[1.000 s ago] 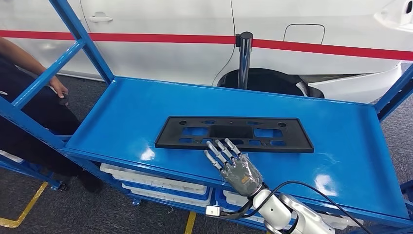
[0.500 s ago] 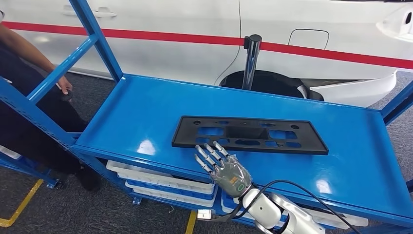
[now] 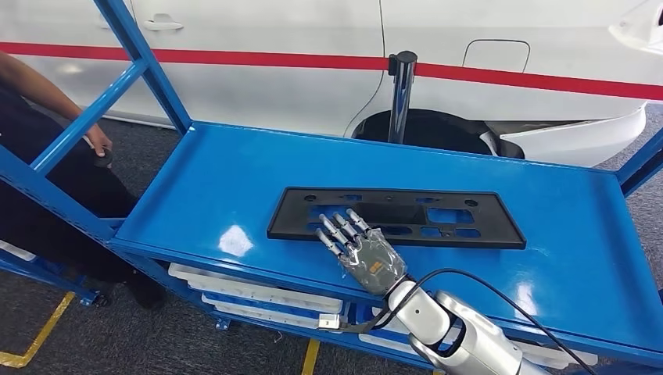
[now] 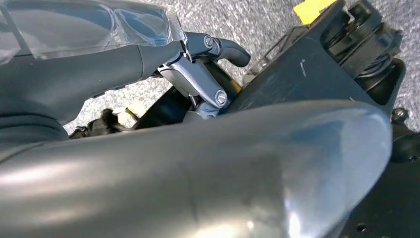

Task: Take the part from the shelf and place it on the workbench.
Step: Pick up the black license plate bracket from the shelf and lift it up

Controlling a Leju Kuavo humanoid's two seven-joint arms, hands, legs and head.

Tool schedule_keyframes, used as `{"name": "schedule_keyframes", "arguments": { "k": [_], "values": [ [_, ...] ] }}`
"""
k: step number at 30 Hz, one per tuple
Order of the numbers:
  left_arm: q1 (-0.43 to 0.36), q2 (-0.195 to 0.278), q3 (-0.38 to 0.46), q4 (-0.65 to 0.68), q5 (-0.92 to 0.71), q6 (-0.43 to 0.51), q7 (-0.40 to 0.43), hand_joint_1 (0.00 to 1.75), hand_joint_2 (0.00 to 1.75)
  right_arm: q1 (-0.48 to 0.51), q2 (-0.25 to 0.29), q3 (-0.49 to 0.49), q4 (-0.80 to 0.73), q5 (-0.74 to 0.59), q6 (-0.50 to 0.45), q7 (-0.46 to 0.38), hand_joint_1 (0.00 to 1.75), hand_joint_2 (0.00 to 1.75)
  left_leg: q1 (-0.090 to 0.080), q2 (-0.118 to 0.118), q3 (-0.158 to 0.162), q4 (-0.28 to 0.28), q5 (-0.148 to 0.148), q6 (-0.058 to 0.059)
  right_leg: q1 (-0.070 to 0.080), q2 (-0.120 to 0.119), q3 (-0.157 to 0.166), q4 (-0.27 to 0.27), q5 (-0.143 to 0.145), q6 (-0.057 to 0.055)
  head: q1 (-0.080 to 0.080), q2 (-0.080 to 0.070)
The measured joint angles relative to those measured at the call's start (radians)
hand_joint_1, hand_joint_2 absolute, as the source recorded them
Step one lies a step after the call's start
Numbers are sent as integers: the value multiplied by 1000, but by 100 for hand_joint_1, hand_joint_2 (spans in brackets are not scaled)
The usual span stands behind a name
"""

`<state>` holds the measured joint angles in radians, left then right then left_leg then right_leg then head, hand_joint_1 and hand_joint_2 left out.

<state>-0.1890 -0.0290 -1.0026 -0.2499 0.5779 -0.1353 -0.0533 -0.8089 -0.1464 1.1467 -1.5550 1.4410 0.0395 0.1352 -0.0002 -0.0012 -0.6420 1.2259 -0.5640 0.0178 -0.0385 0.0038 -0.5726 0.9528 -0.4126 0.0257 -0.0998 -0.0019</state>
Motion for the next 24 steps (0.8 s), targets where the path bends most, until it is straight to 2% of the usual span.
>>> {"name": "schedule_keyframes", "arguments": {
  "k": [1, 3, 4, 5, 7, 8, 9, 10, 11, 13, 14, 15, 16, 18, 20, 21, 24],
  "values": [
    [-1, 0, 0, 0, 0, -1, 3, 0, 0, -6, 3, 2, 1, -3, 4, 1, 0, 175, 4, 0, 15, -38, 30, -2, -2, 0, 2, 0, 0, 1, 0, 0],
    [-1, 0, 0, 0, 0, -3, 8, 0, 0, -18, 9, 6, 2, -8, 10, 3, 0, 175, 5, -1, 82, -195, 112, 1, -6, 2, 7, -2, 0, 4, 0, 0],
    [-1, 0, 0, 0, 0, -5, 10, 0, 0, -25, 11, 6, 2, -10, 12, 5, 0, 175, 3, -1, 111, -265, 138, 5, -8, 3, 8, -4, 1, 9, 0, 0],
    [0, 0, 0, 0, 1, -6, 11, 0, 0, -31, 12, 7, 4, -13, 13, 8, 0, 175, -1, -1, 128, -308, 152, 10, -10, 3, 8, -7, 2, 15, 0, 0],
    [0, 0, 0, 0, 6, -8, 13, 0, 0, -39, 15, 9, 7, -19, 17, 13, 0, 175, -12, -1, 133, -329, 153, 22, -14, 3, 10, -16, 8, 32, 0, 0],
    [0, 0, 0, 0, 10, -10, 14, 0, 0, -43, 16, 10, 8, -22, 20, 14, 0, 175, -11, -1, 137, -338, 159, 30, -15, 2, 11, -20, 9, 39, 0, 0],
    [0, -1, 0, 0, 14, -12, 15, 0, 0, -48, 18, 11, 10, -25, 25, 15, 0, 175, -11, -2, 143, -350, 167, 37, -13, 1, 10, -16, 5, 44, 1, 0],
    [0, -1, 0, 0, 17, -13, 17, 0, 0, -53, 19, 13, 11, -29, 30, 16, 0, 175, -11, -1, 149, -360, 175, 45, -11, 0, 0, 5, -11, 45, 1, 0],
    [0, -2, 0, 0, 20, -16, 18, 0, 0, -58, 20, 15, 12, -34, 38, 16, 0, 175, -10, 0, 154, -368, 182, 50, -8, -1, -21, 53, -39, 43, 2, 0],
    [0, -4, 0, 0, 26, -20, 21, 0, 0, -63, 20, 20, 17, -45, 57, 15, 0, 175, -17, 1, 154, -368, 183, 58, -3, -2, -86, 195, -106, 37, 3, 0],
    [1, -6, 0, 0, 28, -22, 22, 0, 0, -64, 20, 23, 20, -51, 67, 14, 0, 175, -20, 1, 154, -366, 182, 60, 0, -2, -113, 252, -123, 36, 3, 0],
    [1, -7, 0, 0, 30, -23, 24, 0, 0, -64, 21, 26, 24, -56, 74, 14, 0, 175, -23, 0, 154, -365, 181, 61, 2, -2, -125, 274, -121, 36, 3, 0],
    [1, -8, 0, 0, 31, -24, 25, 0, 0, -65, 22, 29, 27, -59, 79, 14, 0, 175, -24, -1, 154, -362, 179, 62, 3, -2, -117, 255, -100, 37, 3, 0],
    [1, -9, 0, 0, 32, -25, 28, 0, 0, -69, 26, 33, 32, -62, 83, 13, 0, 175, -26, -2, 153, -349, 170, 57, 0, -3, -53, 122, -35, 41, 3, 0],
    [-1, -9, 0, 0, 33, -26, 29, 0, 0, -76, 31, 35, 36, -65, 86, 14, 0, 175, -31, -3, 146, -330, 154, 51, -6, -2, -1, 17, -1, 40, 3, 0],
    [-1, -9, 0, 0, 33, -27, 29, 0, 0, -79, 33, 37, 38, -68, 88, 14, 0, 175, -35, -3, 143, -325, 149, 50, -8, 0, 6, 2, -1, 37, 3, 0],
    [-1, -8, 0, 0, 34, -29, 29, 0, 0, -89, 38, 43, 46, -81, 98, 16, 0, 175, -32, -3, 136, -312, 138, 44, -9, 2, 1, 6, -1, 27, 2, 0]
  ]
}}
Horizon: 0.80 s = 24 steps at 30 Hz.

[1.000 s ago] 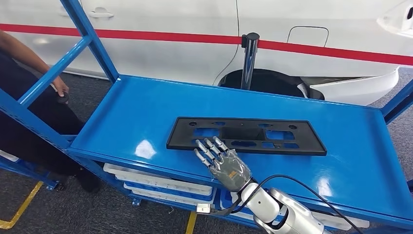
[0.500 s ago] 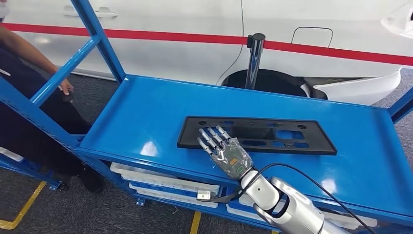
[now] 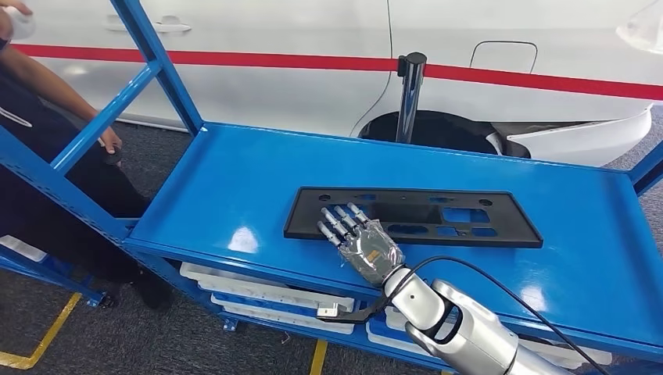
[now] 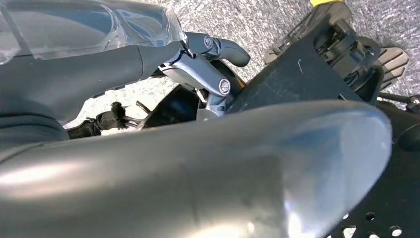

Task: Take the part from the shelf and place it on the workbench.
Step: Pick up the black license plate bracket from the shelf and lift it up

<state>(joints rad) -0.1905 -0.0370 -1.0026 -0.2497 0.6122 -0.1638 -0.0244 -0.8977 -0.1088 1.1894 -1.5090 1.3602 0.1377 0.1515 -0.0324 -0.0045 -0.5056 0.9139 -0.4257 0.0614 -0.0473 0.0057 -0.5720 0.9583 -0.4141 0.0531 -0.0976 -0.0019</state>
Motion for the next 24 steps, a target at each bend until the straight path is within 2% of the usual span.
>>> {"name": "schedule_keyframes", "arguments": {
  "k": [2, 4, 5, 6, 7, 8, 10, 11, 12, 15, 16, 17, 18, 20, 21, 22, 23, 24],
  "values": [
    [-2, 0, 0, 0, 0, 0, 0, 0, 0, -13, 6, 4, 8, -12, 9, 8, 0, 175, 8, 0, -35, 84, -48, -17, -2, 0, -3, 1, 1, -6, 0, 0],
    [-7, -1, 0, 0, 1, 1, 0, 0, 0, -26, 12, 5, 26, -28, 16, 21, 0, 175, 17, 1, -105, 234, -119, -31, 0, -1, -6, 1, 2, -9, 0, 0],
    [-9, -1, 0, 0, 1, 1, 0, 0, 0, -32, 13, 5, 37, -34, 18, 29, 0, 175, 20, 1, -134, 293, -139, -34, 0, -2, -6, 1, 2, -9, 0, 0],
    [-10, -1, 0, 0, 1, 1, 0, 0, 0, -36, 13, 4, 49, -42, 18, 37, 0, 175, 20, 1, -149, 321, -141, -33, 1, -2, -6, 1, 2, -9, 0, 0],
    [-11, -1, 0, 0, 2, 2, 0, 0, 0, -40, 13, 4, 60, -47, 16, 45, 0, 175, 20, 0, -144, 309, -125, -29, 3, -2, -5, 1, 2, -9, 0, 0],
    [-11, -1, 0, 0, 2, 2, 0, 0, 0, -44, 13, 2, 70, -53, 12, 53, 0, 175, 17, 0, -120, 255, -92, -20, 5, -1, -3, 0, 2, -9, 0, 0],
    [-10, -1, 0, 0, 2, 2, 0, 0, 0, -52, 13, -8, 91, -63, 1, 75, 0, 175, 5, -1, -47, 95, -18, 7, 8, -1, 3, -4, 4, -10, 0, 0],
    [-9, -1, 0, 0, 1, 2, 0, 0, 0, -56, 12, -14, 103, -67, -4, 87, 0, 175, -2, 0, -20, 34, 5, 18, 7, -1, 5, -7, 5, -9, 0, 0],
    [-8, -1, 0, 0, 0, 2, 1, 0, 0, -60, 11, -21, 115, -70, -10, 98, 0, 175, -8, 0, -6, -1, 15, 26, 6, -1, 6, -10, 7, -8, 0, 0],
    [-6, -3, -1, 0, 0, 3, 2, 0, 0, -69, 8, -40, 148, -84, -25, 122, 0, 175, -11, 3, 4, -32, 30, 34, 5, -2, 9, -22, 14, 6, 0, 0],
    [-6, -5, -1, 0, 0, 3, 3, 0, 0, -71, 5, -48, 159, -88, -28, 130, 0, 175, -9, 3, 10, -45, 39, 36, 8, -2, 5, -12, 6, 9, 0, 0],
    [-6, -7, -1, 0, 0, 3, 3, 0, 0, -74, 3, -55, 170, -91, -30, 138, 0, 175, -6, 4, 14, -56, 49, 37, 11, -2, -10, 20, -16, 10, 1, 0],
    [-5, -10, -2, 0, 0, 3, 4, 0, 0, -76, -1, -62, 181, -95, -32, 145, 0, 175, -4, 5, 16, -62, 55, 36, 13, -3, -37, 78, -49, 9, 1, 0],
    [-4, -12, -2, 0, 0, 3, 4, 0, 0, -80, -8, -74, 202, -103, -37, 155, 0, 175, -5, 5, 12, -61, 57, 39, 17, -2, -103, 220, -115, 10, 1, 0],
    [-2, -12, -3, 0, 1, 3, 4, 0, 0, -80, -11, -79, 212, -107, -40, 160, 0, 175, -6, 5, 11, -60, 57, 39, 18, -2, -124, 266, -127, 11, 1, 0],
    [-1, -13, -3, 0, 2, 3, 4, 0, 0, -81, -13, -84, 221, -110, -44, 165, 0, 175, -6, 5, 11, -58, 57, 38, 19, -2, -127, 274, -120, 13, 1, 0],
    [-1, -14, -3, 0, 2, 3, 4, 0, 0, -82, -15, -89, 229, -113, -47, 169, 0, 175, -5, 5, 11, -55, 56, 37, 18, -3, -110, 241, -95, 15, 1, 0],
    [-1, -14, -3, 0, 3, 3, 4, 0, 0, -85, -16, -93, 235, -116, -50, 173, 44, 175, -5, 4, 10, -50, 53, 35, 16, -4, -74, 172, -60, 18, 1, 0]
  ]
}}
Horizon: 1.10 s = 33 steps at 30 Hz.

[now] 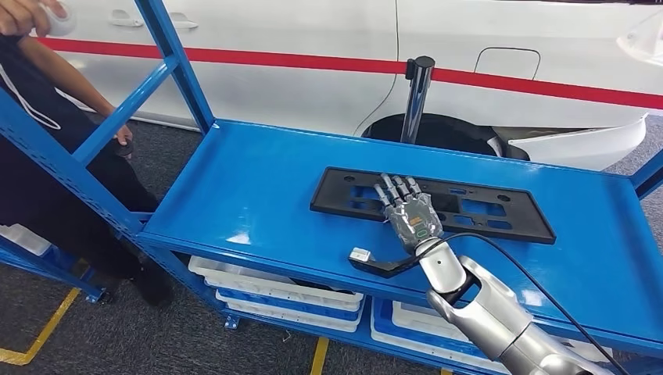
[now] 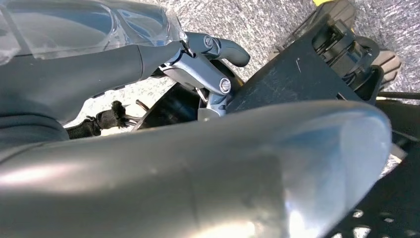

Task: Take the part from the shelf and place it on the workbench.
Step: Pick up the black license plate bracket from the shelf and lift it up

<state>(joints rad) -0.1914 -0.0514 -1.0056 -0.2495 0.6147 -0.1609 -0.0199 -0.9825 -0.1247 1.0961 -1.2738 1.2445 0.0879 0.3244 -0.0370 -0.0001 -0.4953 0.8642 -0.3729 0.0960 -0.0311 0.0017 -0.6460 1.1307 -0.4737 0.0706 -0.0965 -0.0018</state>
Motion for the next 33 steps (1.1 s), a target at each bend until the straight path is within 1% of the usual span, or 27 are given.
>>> {"name": "schedule_keyframes", "arguments": {
  "k": [1, 2, 3, 4, 6, 8, 9, 11, 12, 13, 14, 15, 16, 17, 18, 19, 20, 22, 23, 24, 26, 27, 28, 29, 30, 32, 33],
  "values": [
    [0, 0, 0, 0, 0, 1, 0, 0, 0, -4, -2, -5, 6, -2, -2, 3, 88, 175, -2, 0, -3, 9, -5, -5, -2, -1, 40, -77, 28, 2, 0, 0],
    [-1, 0, 0, 0, 0, 1, 0, 0, 0, -8, -2, -10, 12, -5, -3, 5, 131, 175, -4, -1, -7, 19, -13, -8, -5, -1, 72, -138, 49, 0, 0, 0],
    [-2, 0, 0, 0, 1, 2, 0, 0, 0, -11, -3, -16, 17, -8, -4, 8, 175, 175, -7, -1, -10, 26, -19, -11, -6, -1, 91, -176, 58, -4, 0, 0],
    [-2, 0, 0, 1, 2, 2, 0, 0, 0, -13, -3, -21, 23, -12, -5, 11, 175, 175, -9, -1, -14, 31, -24, -12, -6, 1, 97, -189, 58, -10, -1, 0],
    [-1, 1, 0, 1, 7, 3, 0, 0, 0, -17, -4, -29, 34, -25, -3, 14, 175, 175, -7, -2, -17, 39, -29, -15, -7, 2, 96, -190, 60, -21, -1, 0],
    [-1, 2, 0, 1, 13, 4, 0, 0, 0, -24, -5, -36, 42, -39, 1, 15, 175, 175, 0, -2, -35, 90, -62, -29, -9, 2, 95, -190, 63, -29, -1, 0],
    [-2, 3, 0, 2, 15, 5, -2, 0, 0, -27, -6, -39, 45, -44, 2, 14, 175, 175, 6, -2, -59, 146, -94, -39, -10, 2, 94, -190, 64, -31, -2, 0],
    [-4, 3, 0, 2, 19, 7, -4, 0, 0, -28, -6, -42, 50, -50, 2, 14, 175, 175, 17, -2, -125, 293, -163, -55, -11, 2, 91, -190, 65, -33, -2, 0],
    [-5, 4, 0, 2, 21, 8, -5, 0, 0, -28, -7, -44, 53, -51, 2, 14, 175, 175, 21, -2, -150, 348, -182, -60, -10, 2, 90, -190, 65, -33, -2, 0],
    [-6, 4, 0, 2, 22, 9, -6, 0, 0, -28, -7, -44, 55, -52, 2, 14, 175, 175, 23, -2, -157, 365, -182, -61, -10, 2, 90, -190, 65, -33, -2, 0],
    [-6, 4, 0, 2, 25, 9, -6, 0, 0, -29, -7, -44, 56, -53, 2, 14, 175, 175, 24, -3, -143, 337, -161, -58, -10, 3, 91, -190, 65, -33, -2, 0],
    [-5, 4, 0, 2, 26, 8, -7, 0, 0, -29, -7, -44, 57, -54, 1, 14, 175, 175, 23, -3, -111, 271, -127, -53, -10, 3, 92, -190, 66, -33, -2, 0],
    [-4, 5, 0, 2, 28, 8, -8, 0, 0, -31, -7, -45, 57, -55, 0, 14, 175, 175, 20, -3, -69, 186, -90, -45, -11, 4, 94, -191, 66, -32, -2, 0],
    [-2, 5, 0, 2, 29, 7, -10, 0, 0, -32, -7, -45, 57, -56, 0, 14, 175, 175, 16, -3, -33, 110, -61, -38, -11, 4, 95, -192, 67, -30, -2, 0],
    [-1, 6, 0, 2, 30, 6, -12, 0, 0, -33, -8, -46, 57, -58, -1, 14, 175, 175, 12, -3, -9, 58, -44, -32, -11, 5, 95, -194, 68, -27, -2, 0],
    [0, 6, 0, 2, 31, 5, -14, 0, 0, -34, -8, -46, 57, -59, -1, 13, 175, 175, 7, -3, 1, 33, -37, -27, -13, 5, 96, -197, 70, -23, -2, 0],
    [0, 6, 0, 2, 32, 4, -15, 0, 0, -33, -8, -46, 57, -59, -1, 12, 175, 175, 4, -2, 2, 26, -37, -24, -13, 5, 97, -201, 72, -17, -2, 0],
    [1, 5, 0, 2, 35, 3, -18, 0, 0, -32, -7, -46, 57, -60, -2, 6, 175, 175, 5, -1, 11, 4, -21, -14, -13, 4, 98, -206, 73, -6, -2, 0],
    [1, 5, 0, 2, 38, 3, -20, 0, 0, -30, -7, -45, 57, -59, -7, 0, 175, 175, 8, 0, 16, -9, -11, -9, -10, 3, 90, -188, 59, -4, -1, 0],
    [2, 4, 0, 2, 41, 4, -21, 0, 0, -24, -7, -45, 55, -58, -16, -6, 175, 175, 10, 0, 21, -19, -3, -5, -7, 2, 70, -146, 33, -4, -1, 0],
    [5, 4, 0, 2, 47, 6, -24, 0, 0, -7, -8, -43, 42, -52, -39, -14, 175, 175, 9, 1, 20, -22, 0, -1, -4, 2, 5, -4, -38, -6, 0, 0],
    [7, 3, 0, 2, 50, 7, -25, 0, 0, 2, -8, -42, 33, -50, -51, -15, 175, 175, 7, 1, 20, -21, -1, -1, -3, 2, -25, 59, -60, -6, 0, 0],
    [8, 3, 0, 2, 52, 9, -26, 0, 0, 10, -8, -41, 23, -50, -62, -14, 175, 175, 7, 1, 20, -20, -2, -1, -2, 2, -41, 91, -65, -4, 0, 0],
    [10, 3, 0, 2, 54, 11, -28, 0, 0, 17, -7, -39, 14, -53, -74, -14, 175, 175, 7, 1, 20, -17, -4, -2, -3, 2, -38, 82, -50, -2, 0, 0],
    [12, 3, 1, 2, 57, 15, -31, 0, 0, 24, -8, -38, 1, -58, -89, -14, 175, 175, 8, 0, 20, -11, -8, -5, -4, 1, -17, 37, -20, 0, 0, 0],
    [17, 5, 1, 2, 64, 22, -41, 0, 0, 48, -10, -41, -50, -74, -112, -11, 175, 175, 8, -1, 15, 13, -26, -15, -11, 0, 54, -103, 40, 7, 0, 0],
    [20, 6, 2, 2, 68, 25, -45, 0, 0, 62, -12, -44, -84, -84, -120, -9, 175, 175, 5, -2, 13, 24, -35, -20, -15, 2, 80, -153, 55, 5, 0, 0]
  ]
}}
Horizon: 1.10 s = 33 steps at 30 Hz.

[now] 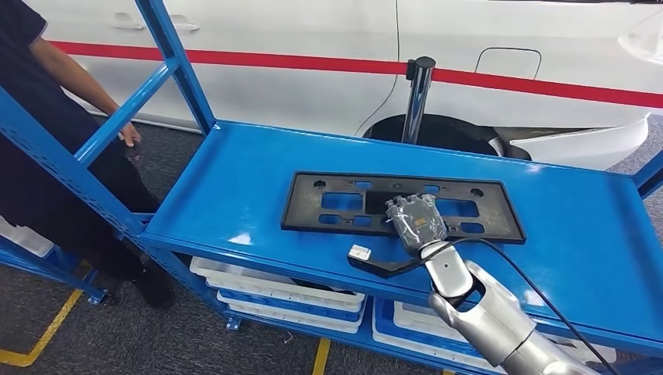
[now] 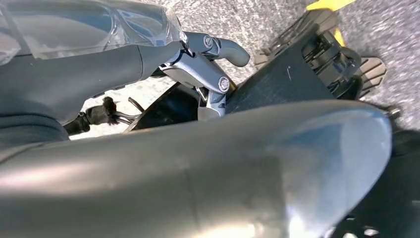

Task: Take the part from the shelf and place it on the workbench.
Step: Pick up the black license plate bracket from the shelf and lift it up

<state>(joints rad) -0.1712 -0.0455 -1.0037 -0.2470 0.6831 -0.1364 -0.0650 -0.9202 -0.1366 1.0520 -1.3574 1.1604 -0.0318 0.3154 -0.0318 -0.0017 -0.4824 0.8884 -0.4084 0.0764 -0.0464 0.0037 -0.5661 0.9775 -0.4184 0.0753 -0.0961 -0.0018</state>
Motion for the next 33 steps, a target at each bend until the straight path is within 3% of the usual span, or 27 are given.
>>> {"name": "schedule_keyframes", "arguments": {
  "k": [1, 3, 5, 7, 9, 10, 11, 12, 15, 16, 17, 20, 21, 22, 24, 26, 27, 31, 32, 33],
  "values": [
    [3, 2, 0, 0, 5, 3, -5, 0, 0, 14, -1, -4, -33, -15, -13, 1, 175, 175, -3, 0, -2, 9, -8, -3, -3, 2, 13, -27, 4, -4, 0, 0],
    [10, 5, 3, 0, 18, 10, -15, 0, 0, 42, -5, -15, -88, -60, -64, -1, 175, 175, -3, 0, -6, 17, -15, -6, -5, 6, 10, -26, 1, -15, -1, 0],
    [19, 8, 10, 0, 32, 18, -32, 0, 0, 68, -13, -37, -156, -124, -134, 0, 175, 175, 2, 0, -22, 52, -39, -17, -5, 6, 5, -21, -1, -23, -1, 0],
    [26, 9, 18, 1, 42, 25, -55, 0, 0, 86, -28, -68, -248, -205, -192, 17, 175, 175, 11, 0, -70, 163, -102, -32, -4, 6, 2, -19, -1, -29, -1, 0],
    [31, 12, 23, 1, 50, 31, -84, 0, 0, 91, -58, -120, -360, -309, -243, 55, 175, 175, 17, 0, -138, 313, -165, -40, -2, 5, 1, -19, -2, -29, -1, 0],
    [33, 14, 24, 1, 54, 35, -99, 0, 0, 87, -77, -151, -415, -363, -264, 78, 175, 175, 18, 0, -160, 356, -175, -38, 0, 5, 2, -19, -2, -29, -1, 0],
    [35, 15, 25, 1, 58, 40, -116, 0, 0, 78, -98, -188, -470, -417, -282, 102, 175, 175, 16, 0, -162, 358, -165, -32, 3, 6, 3, -19, -2, -29, -1, 0],
    [36, 16, 26, 1, 61, 45, -132, 0, 44, 66, -118, -221, -516, -462, -295, 123, 175, 175, 13, 0, -146, 320, -138, -23, 7, 7, 4, -20, -2, -29, -1, 0],
    [35, 22, 31, 1, 69, 61, -201, 0, 175, 10, -187, -325, -641, -584, -334, 186, 175, 175, -16, -3, -43, 96, -32, 31, 12, 11, 10, -28, 1, -31, -1, 0],
    [32, 24, 35, 1, 72, 61, -235, 0, 175, -10, -213, -360, -679, -615, -350, 208, 175, 175, -26, -2, -21, 46, -14, 45, 13, 12, 10, -30, 3, -31, -1, 0],
    [29, 26, 40, 1, 75, 58, -271, 0, 175, -29, -238, -388, -710, -634, -363, 227, 175, 175, -34, -2, -12, 23, -9, 51, 13, 13, 9, -31, 4, -31, -2, 0],
    [20, 25, 50, 1, 84, 43, -369, 0, 175, -83, -306, -458, -783, -663, -385, 278, 175, 175, -34, 2, 0, -9, 3, 50, 19, 13, 7, -29, 1, -24, -2, 0],
    [17, 25, 51, 1, 86, 37, -389, 0, 175, -102, -327, -477, -804, -671, -388, 292, 175, 175, -30, 4, 6, -20, 9, 49, 21, 13, -2, -5, -16, -23, -2, 0],
    [14, 24, 53, 1, 88, 31, -404, 0, 175, -121, -347, -494, -823, -679, -390, 306, 175, 175, -25, 6, 11, -30, 15, 46, 23, 12, -21, 38, -45, -23, -2, 0],
    [10, 20, 57, 1, 86, 15, -426, 0, 175, -158, -385, -521, -857, -697, -392, 330, 175, 175, -21, 8, 11, -31, 18, 45, 23, 12, -87, 182, -119, -20, -1, 0],
    [8, 16, 60, 1, 81, -3, -443, 0, 175, -187, -415, -537, -878, -712, -393, 347, 175, 175, -18, 8, 9, -29, 17, 44, 21, 11, -133, 282, -150, -10, -1, 0],
    [7, 15, 60, 1, 79, -9, -448, 0, 175, -196, -423, -541, -884, -716, -394, 352, 175, 175, -17, 8, 9, -27, 17, 43, 20, 11, -140, 297, -151, -7, -1, 0],
    [6, 14, 61, 1, 76, -16, -453, 0, 175, -206, -430, -543, -889, -720, -395, 355, 175, 175, -16, 8, 9, -26, 16, 41, 18, 10, -137, 290, -140, -3, -1, 0],
    [6, 13, 62, 1, 75, -19, -455, 0, 175, -214, -433, -543, -892, -723, -396, 355, 175, 175, -14, 8, 8, -23, 14, 39, 16, 9, -128, 272, -128, 0, -1, 0],
    [2, 13, 64, 1, 73, -25, -461, 0, 175, -232, -448, -546, -902, -729, -400, 356, 175, 175, -12, 8, 1, -3, 1, 28, 6, 9, -90, 198, -99, 5, 0, 0]
  ]
}}
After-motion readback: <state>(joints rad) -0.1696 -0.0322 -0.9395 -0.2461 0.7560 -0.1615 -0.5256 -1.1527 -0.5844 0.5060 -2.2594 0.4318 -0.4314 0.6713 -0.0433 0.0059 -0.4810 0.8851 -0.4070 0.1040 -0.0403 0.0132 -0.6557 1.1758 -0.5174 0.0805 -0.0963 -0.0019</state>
